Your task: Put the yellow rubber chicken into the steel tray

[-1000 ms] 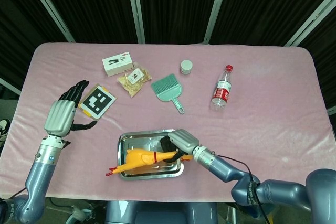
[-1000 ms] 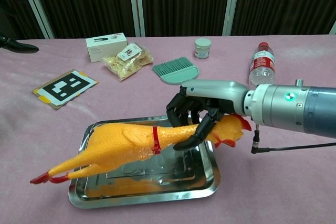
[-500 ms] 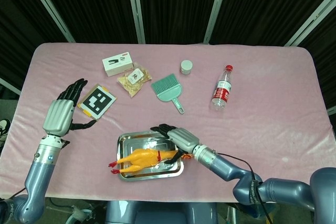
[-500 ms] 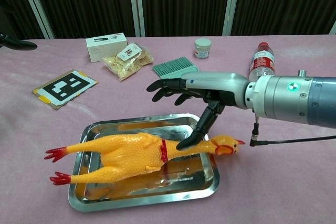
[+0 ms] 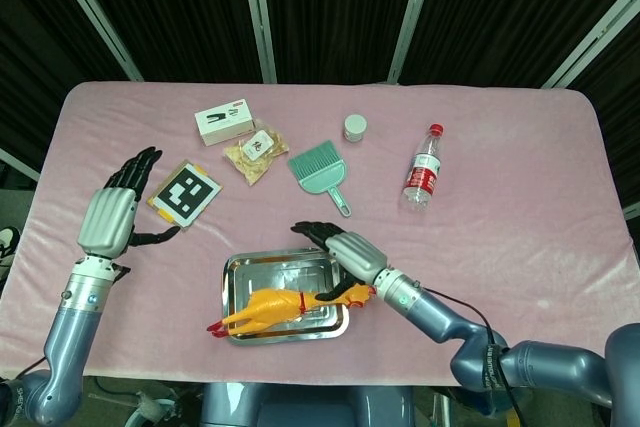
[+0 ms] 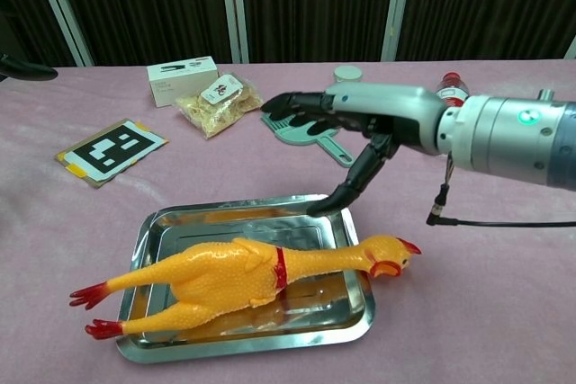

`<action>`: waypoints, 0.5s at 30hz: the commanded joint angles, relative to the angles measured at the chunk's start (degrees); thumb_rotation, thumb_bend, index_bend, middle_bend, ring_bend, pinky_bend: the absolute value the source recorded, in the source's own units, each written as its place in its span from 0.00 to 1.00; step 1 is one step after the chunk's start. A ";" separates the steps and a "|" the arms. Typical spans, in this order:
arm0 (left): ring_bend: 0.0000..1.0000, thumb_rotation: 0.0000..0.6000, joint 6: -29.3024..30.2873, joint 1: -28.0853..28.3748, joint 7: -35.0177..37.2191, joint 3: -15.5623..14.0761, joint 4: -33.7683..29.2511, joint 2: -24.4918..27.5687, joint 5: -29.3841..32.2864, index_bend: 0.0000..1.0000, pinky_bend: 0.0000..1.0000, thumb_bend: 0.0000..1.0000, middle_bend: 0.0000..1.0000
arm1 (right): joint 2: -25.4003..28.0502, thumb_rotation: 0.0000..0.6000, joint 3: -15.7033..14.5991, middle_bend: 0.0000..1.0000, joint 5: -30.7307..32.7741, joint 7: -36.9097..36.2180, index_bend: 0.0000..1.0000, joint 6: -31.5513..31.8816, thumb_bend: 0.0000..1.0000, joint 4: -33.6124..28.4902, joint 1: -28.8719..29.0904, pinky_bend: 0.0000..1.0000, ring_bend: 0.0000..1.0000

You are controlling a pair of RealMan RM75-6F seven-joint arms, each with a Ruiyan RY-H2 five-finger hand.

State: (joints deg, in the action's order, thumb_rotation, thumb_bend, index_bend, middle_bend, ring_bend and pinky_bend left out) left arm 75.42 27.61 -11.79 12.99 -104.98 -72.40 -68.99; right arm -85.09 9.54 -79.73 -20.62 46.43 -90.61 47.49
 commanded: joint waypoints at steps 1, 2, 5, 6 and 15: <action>0.07 1.00 0.76 -0.52 -0.32 0.00 0.33 0.34 -0.05 0.00 0.19 0.00 0.03 | 3.25 1.00 1.05 0.27 -0.97 -1.18 0.24 5.49 0.10 -1.19 -3.02 0.29 0.22; 0.07 1.00 1.11 -0.82 -0.43 -0.08 0.54 0.51 -0.04 0.01 0.19 0.00 0.03 | 4.25 1.00 1.13 0.30 -0.98 -0.98 0.30 6.93 0.14 -1.16 -3.93 0.32 0.24; 0.07 1.00 1.68 -1.70 -0.16 -0.37 0.89 1.17 0.10 0.03 0.16 0.00 0.04 | 7.13 1.00 0.87 0.33 -0.75 0.27 0.37 9.87 0.18 -1.08 -6.24 0.36 0.28; 0.07 1.00 1.70 -1.98 0.19 -0.50 1.05 1.47 0.03 0.04 0.15 0.00 0.05 | 8.02 1.00 0.80 0.33 -0.41 1.16 0.39 10.83 0.19 -0.92 -7.05 0.36 0.28; 0.07 1.00 1.74 -5.51 2.92 -2.97 2.65 5.16 -0.21 0.06 0.12 0.00 0.06 | 12.82 1.00 -0.07 0.33 2.83 13.50 0.39 23.00 0.19 2.55 -15.86 0.33 0.27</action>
State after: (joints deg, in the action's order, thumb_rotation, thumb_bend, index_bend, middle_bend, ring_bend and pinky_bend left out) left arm 77.15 22.41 -9.18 10.31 -102.56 -67.53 -69.21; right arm -73.62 9.83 -77.93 -10.04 66.46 -89.25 34.16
